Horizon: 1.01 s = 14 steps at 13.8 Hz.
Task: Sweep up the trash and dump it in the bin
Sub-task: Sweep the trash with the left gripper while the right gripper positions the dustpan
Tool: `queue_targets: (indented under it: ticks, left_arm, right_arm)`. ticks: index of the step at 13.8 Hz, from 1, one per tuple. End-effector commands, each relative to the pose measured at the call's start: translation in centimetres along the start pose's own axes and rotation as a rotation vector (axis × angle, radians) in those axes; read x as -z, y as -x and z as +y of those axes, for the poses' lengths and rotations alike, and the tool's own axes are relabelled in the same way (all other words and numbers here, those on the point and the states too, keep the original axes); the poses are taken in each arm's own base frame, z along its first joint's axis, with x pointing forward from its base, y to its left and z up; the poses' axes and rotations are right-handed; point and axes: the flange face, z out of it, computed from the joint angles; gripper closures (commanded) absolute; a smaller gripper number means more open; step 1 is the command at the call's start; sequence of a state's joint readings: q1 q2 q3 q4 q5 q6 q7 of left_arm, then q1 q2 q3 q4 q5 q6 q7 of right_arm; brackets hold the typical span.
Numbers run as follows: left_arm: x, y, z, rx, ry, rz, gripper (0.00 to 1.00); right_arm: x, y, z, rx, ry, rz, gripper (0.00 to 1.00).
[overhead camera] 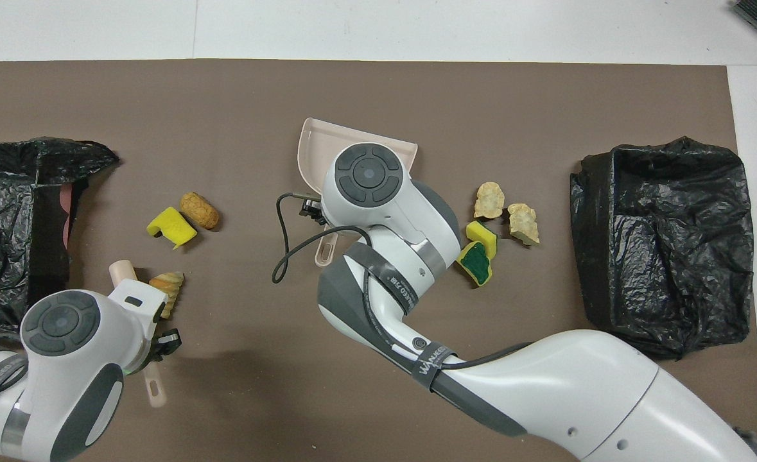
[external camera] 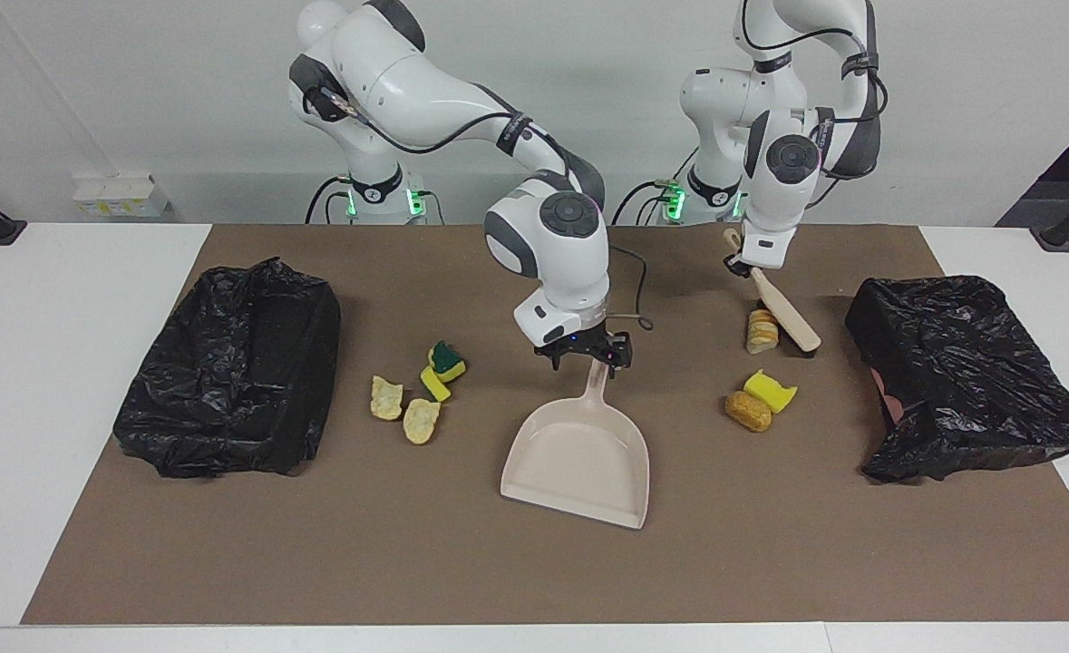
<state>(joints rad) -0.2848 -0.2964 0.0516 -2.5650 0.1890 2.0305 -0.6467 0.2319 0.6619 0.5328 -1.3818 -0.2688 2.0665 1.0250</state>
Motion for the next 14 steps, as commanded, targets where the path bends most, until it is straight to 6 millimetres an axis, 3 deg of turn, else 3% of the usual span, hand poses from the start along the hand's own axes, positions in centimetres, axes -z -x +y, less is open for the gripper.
queue_targets:
  ticks: [1,5,7,9,10,11,14]
  left_arm:
    - [-0.1,-0.5,0.9,-0.171,0.038,0.032,1.00]
    - [0.5,-1.0,1.7,-0.298,0.054,0.049,1.00]
    - [0.6,-1.1,1.8,-0.337,0.053,0.050,1.00]
    - [0.9,-0.3,2.7,-0.430,0.046,0.053,1.00]
    - [1.0,0.1,3.3,-0.460,0.042,0.057,1.00]
    - [1.2,0.7,4.3,-0.485,0.043,0.067,1.00]
    - [2.1,2.3,7.1,-0.485,0.121,0.056,1.00]
  right_arm:
    - [-2.2,0.5,-1.0,0.044,0.017,0.005,0.00]
    - [-3.0,0.6,-0.8,0.067,0.046,0.011,0.00]
    - [-2.8,1.1,-0.9,0.075,0.061,0.003,0.34]
    - [-1.7,1.4,-1.0,0.096,0.069,-0.009,0.56]
    - [-1.6,1.6,-1.1,0.100,0.066,-0.010,0.84]
    - [-1.5,1.7,-1.1,0.092,0.068,-0.014,1.00]
    - [2.1,0.0,1.3,0.156,0.063,0.002,1.00]
